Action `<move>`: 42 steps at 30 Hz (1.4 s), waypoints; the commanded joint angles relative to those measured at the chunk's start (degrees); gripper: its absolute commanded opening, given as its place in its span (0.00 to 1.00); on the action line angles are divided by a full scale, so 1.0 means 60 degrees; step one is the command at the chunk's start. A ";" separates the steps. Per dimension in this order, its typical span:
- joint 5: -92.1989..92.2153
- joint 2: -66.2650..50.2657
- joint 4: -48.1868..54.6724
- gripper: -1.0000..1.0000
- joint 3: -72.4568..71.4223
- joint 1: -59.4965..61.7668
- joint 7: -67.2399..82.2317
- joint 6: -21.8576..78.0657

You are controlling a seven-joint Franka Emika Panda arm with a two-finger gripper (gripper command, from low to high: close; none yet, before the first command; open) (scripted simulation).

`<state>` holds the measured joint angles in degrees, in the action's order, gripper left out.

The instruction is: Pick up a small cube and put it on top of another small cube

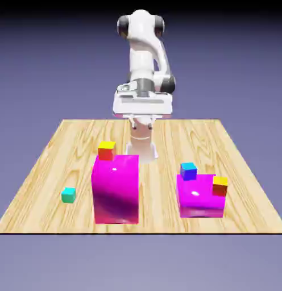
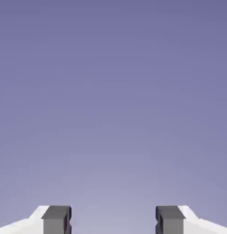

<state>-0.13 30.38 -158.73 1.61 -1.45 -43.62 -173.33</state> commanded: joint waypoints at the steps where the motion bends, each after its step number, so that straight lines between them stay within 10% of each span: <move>1: -0.0078 -0.0346 0.0260 0.50 0.0050 0.0150 -0.0074 0.0121; 29: -0.2858 -1.0037 0.6704 0.50 -0.0483 0.6999 -0.1119 0.3695; 42: -0.3669 -0.8627 0.4030 0.50 -0.4408 1.1487 0.1160 0.3555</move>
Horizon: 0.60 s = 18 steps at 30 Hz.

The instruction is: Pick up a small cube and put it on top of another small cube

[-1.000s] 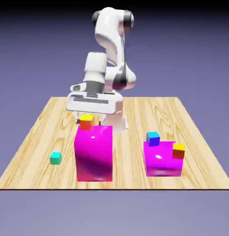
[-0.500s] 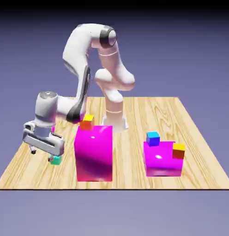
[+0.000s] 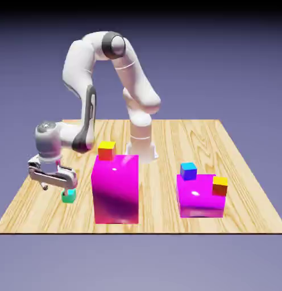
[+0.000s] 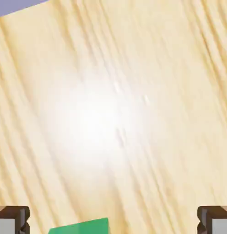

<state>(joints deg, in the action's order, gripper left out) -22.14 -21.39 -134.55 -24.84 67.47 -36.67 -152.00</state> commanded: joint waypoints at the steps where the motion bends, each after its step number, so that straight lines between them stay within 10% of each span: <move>1: -0.0061 0.0122 -0.0218 0.50 -0.0309 0.0347 0.0181 -0.0015; 13: -0.2301 -0.1197 -0.0589 0.50 0.0369 0.0254 -0.0546 -0.1299; 14: -0.2301 -0.1198 -0.0589 0.00 0.0369 0.0253 -0.0546 -0.1299; 18: -0.1246 -0.0230 -0.0870 0.00 -0.0668 0.1061 0.0236 -0.0651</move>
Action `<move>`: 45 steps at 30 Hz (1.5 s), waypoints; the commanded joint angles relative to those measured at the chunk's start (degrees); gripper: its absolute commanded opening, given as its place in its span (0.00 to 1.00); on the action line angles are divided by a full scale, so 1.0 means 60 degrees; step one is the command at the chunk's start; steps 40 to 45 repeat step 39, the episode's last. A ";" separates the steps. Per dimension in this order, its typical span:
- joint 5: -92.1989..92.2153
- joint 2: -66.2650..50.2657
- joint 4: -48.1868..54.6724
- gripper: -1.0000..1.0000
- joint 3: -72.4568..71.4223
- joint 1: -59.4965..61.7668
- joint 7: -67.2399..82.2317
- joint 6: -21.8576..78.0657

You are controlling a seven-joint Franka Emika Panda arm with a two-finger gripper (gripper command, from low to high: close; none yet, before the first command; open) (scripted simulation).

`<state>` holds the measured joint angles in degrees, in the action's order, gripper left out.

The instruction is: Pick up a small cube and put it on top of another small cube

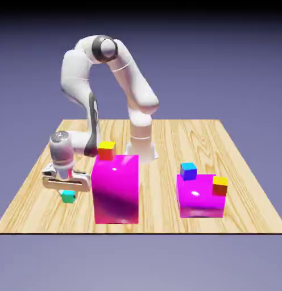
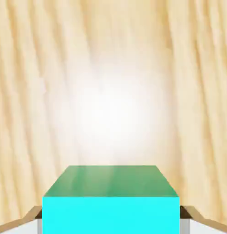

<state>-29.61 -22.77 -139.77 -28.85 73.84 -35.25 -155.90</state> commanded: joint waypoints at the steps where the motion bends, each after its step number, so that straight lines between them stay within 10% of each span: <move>1: 0.0351 0.0323 -0.0094 0.00 -0.0345 0.0269 0.0260 0.0215; 29: 0.5943 0.8467 -0.0100 0.00 0.3283 -0.7230 -1.0249 0.7399; 36: 0.6032 0.7861 -0.1361 0.00 0.3144 -0.7283 -1.0265 0.5532; 37: 0.6032 0.7861 -0.1361 1.00 0.3144 -0.7283 -1.0265 0.5531; 45: 0.6015 0.7998 -0.1083 1.00 0.3177 -0.7275 -1.0266 0.5946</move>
